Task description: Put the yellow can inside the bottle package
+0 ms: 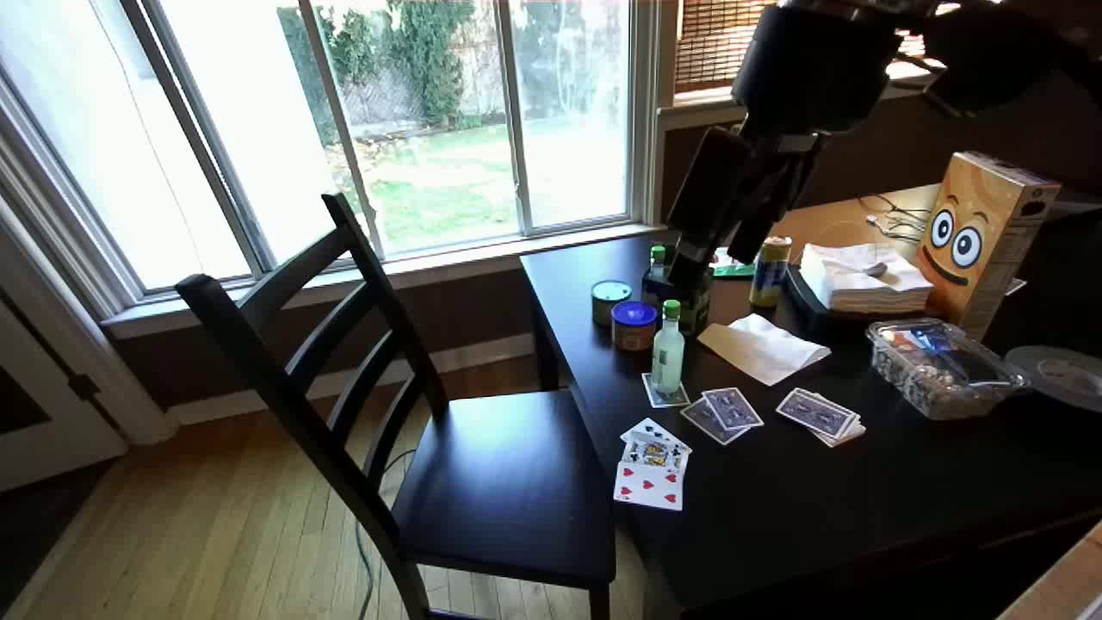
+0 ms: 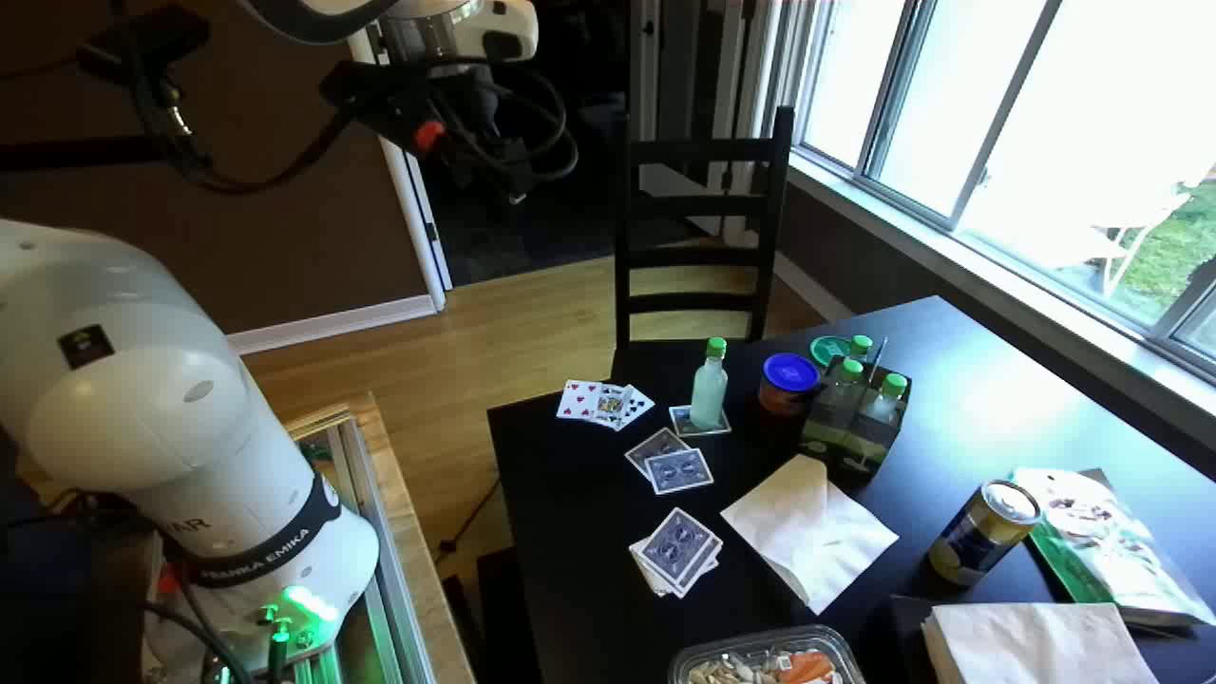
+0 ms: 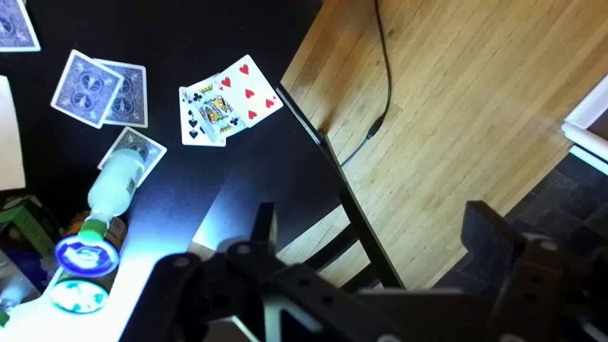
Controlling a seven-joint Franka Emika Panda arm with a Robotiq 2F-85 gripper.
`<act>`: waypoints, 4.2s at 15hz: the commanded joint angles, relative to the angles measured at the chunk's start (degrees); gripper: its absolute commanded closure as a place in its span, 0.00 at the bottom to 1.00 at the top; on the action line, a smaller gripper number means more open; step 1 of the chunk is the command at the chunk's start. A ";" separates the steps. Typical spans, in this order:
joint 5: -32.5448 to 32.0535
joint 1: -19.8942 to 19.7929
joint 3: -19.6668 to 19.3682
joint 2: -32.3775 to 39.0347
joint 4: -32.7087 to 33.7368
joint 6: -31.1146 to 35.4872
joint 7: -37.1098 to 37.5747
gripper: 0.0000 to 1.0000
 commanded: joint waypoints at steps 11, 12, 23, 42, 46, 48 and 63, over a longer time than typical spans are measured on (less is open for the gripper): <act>0.28 -0.38 0.34 0.67 -1.27 -0.38 -0.22 0.00; 0.28 -0.38 0.34 0.67 -1.27 -0.38 -0.22 0.00; -0.35 -13.53 -10.17 21.91 8.40 23.33 -2.25 0.00; -5.39 -29.84 -13.39 61.52 47.58 16.82 -5.40 0.00; -6.86 -29.44 -12.94 58.94 44.48 15.90 -3.82 0.00; -6.85 -29.22 -12.72 58.75 44.48 15.89 -3.81 0.00; -3.24 -38.55 -11.70 78.45 61.44 18.72 -5.14 0.00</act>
